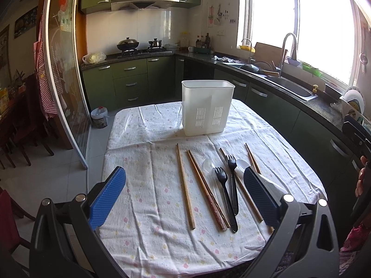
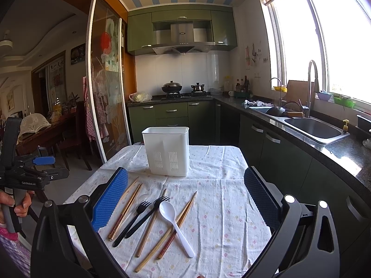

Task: Organize utensils

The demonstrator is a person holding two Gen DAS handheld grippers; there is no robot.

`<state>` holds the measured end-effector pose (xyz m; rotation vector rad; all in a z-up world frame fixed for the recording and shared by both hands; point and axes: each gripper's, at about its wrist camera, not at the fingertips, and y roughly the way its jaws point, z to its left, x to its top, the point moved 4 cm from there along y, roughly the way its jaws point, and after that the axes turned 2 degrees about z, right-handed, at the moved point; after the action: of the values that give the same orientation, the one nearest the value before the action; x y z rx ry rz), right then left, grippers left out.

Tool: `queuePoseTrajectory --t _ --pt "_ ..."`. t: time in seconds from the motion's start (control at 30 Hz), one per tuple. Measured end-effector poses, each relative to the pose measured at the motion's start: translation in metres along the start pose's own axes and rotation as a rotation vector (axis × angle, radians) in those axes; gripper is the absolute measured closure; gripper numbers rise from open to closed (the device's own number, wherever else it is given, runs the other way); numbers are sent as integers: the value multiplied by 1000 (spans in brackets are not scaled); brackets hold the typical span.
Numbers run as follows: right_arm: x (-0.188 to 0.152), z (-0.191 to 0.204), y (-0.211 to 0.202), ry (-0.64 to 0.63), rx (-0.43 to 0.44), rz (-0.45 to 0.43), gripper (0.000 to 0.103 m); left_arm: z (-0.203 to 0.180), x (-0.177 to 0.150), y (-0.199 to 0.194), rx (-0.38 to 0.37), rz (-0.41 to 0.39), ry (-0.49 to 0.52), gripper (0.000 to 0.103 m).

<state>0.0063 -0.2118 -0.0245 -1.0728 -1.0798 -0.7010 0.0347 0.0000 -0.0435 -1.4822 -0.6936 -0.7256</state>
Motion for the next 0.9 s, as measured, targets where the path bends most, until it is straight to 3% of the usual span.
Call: queuePoseTrajectory --t 0.13,0.23,0.37,0.53,0.77,0.9 --pt "-5 0 10 18 -1 53 4 -2 1 17 -53 49 -8 6" --pt "-10 -3 25 20 -8 132 4 0 2 44 -88 153 -36 6" --pt "-19 -1 52 -16 -23 231 4 4 4 87 -68 295 -59 6" --pt "-29 -3 78 -8 -16 305 4 8 4 137 -92 445 -108 6" --pt "-32 -15 105 39 11 370 4 0 -7 178 -79 552 -93 8" --pt "-28 -21 115 65 16 390 4 -15 -6 185 -106 582 -79 21"
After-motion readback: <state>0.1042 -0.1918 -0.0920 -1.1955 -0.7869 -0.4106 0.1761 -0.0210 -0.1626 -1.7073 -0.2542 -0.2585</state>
